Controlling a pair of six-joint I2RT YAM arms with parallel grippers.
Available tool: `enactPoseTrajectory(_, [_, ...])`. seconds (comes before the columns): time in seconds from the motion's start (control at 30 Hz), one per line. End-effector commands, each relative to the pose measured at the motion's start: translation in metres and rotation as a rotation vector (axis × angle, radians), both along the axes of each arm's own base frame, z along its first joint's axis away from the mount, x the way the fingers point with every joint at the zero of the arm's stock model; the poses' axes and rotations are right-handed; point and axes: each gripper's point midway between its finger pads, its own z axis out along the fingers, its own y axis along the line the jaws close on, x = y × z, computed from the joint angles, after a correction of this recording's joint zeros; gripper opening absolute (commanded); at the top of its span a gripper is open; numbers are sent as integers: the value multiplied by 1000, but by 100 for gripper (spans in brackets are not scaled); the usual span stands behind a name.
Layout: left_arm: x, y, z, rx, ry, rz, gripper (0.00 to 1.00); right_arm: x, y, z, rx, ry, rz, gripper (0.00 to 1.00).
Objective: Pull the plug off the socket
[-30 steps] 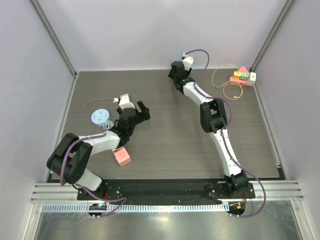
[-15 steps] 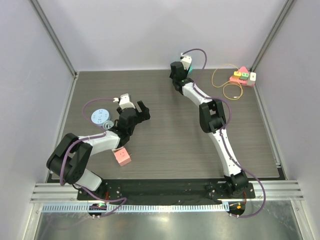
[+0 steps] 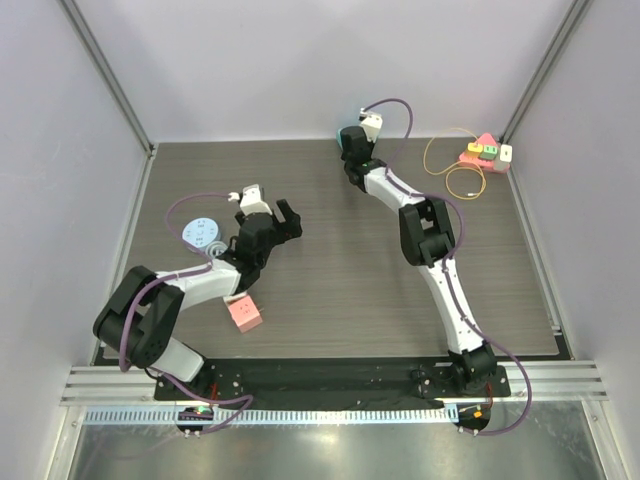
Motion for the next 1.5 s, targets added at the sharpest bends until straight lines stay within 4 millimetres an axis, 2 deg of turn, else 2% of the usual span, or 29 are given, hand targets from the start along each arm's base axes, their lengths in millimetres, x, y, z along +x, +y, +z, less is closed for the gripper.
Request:
enactPoseTrajectory(0.0, [8,-5,18,-3,-44,-11,89,-11,3,50,28,-56,-18,24])
enactPoseTrajectory(0.07, [8,-5,16,-2,-40,-14,89,-18,1,44,40,-40,-19,24])
enactPoseTrajectory(0.13, [7,-6,17,-6,-41,-15,89,-18,4,51,70,-60,-9,24])
enactPoseTrajectory(0.3, [7,-6,18,-6,-42,-20,89,-30,6,55,105,-40,9,24])
enactPoseTrajectory(0.4, [6,-10,18,-11,-35,-43,89,-46,9,58,115,-13,40,24])
enactPoseTrajectory(0.43, [8,-14,22,-16,-39,-56,90,-57,6,59,108,2,51,24])
enactPoseTrajectory(0.5, [7,-24,15,-18,-7,-104,90,-71,10,64,105,7,74,24])
enactPoseTrajectory(0.53, [7,-27,14,-24,-1,-116,89,-85,6,47,83,45,75,24])
enactPoseTrajectory(0.57, [8,-32,12,-32,6,-132,89,-94,9,69,102,13,93,24])
enactPoseTrajectory(0.6, [7,-35,12,-42,9,-145,89,-102,9,70,109,16,104,24])
enactPoseTrajectory(0.63, [7,-36,12,-56,10,-145,89,-118,5,50,101,62,115,24])
enactPoseTrajectory(0.67, [6,-38,11,-64,9,-153,89,-127,6,70,125,34,128,24])
enactPoseTrajectory(0.7, [5,-41,11,-72,11,-167,89,-137,10,69,128,43,145,24])
enactPoseTrajectory(0.73, [5,-43,11,-79,12,-176,89,-152,8,54,119,82,157,24])
enactPoseTrajectory(0.77, [5,-45,13,-91,18,-179,89,-160,9,54,127,89,170,24])
enactPoseTrajectory(0.8, [5,-47,10,-96,32,-179,89,-172,14,64,146,81,200,24])
enactPoseTrajectory(0.83, [6,-49,9,-102,44,-179,89,-188,15,48,134,121,214,24])
enactPoseTrajectory(0.87, [4,-50,4,-117,74,-170,91,-197,17,45,132,129,226,24])
enactPoseTrajectory(0.9, [4,-52,3,-126,84,-170,91,-207,18,54,137,118,241,24])
enactPoseTrajectory(0.93, [1,-55,-2,-132,100,-173,91,-224,22,38,122,157,264,24])
enactPoseTrajectory(1.13, [-21,-76,-18,-225,152,-209,92,-287,31,27,140,198,340,25])
enactPoseTrajectory(1.2, [-25,-83,-18,-266,150,-227,92,-302,31,19,126,213,355,25])
enactPoseTrajectory(1.23, [-32,-86,-25,-282,172,-228,92,-307,33,24,123,204,368,26])
enactPoseTrajectory(1.33, [-42,-92,-34,-318,198,-230,91,-326,38,21,104,227,396,28])
enactPoseTrajectory(1.47, [-61,-89,-52,-381,237,-201,91,-344,39,29,113,215,422,29])
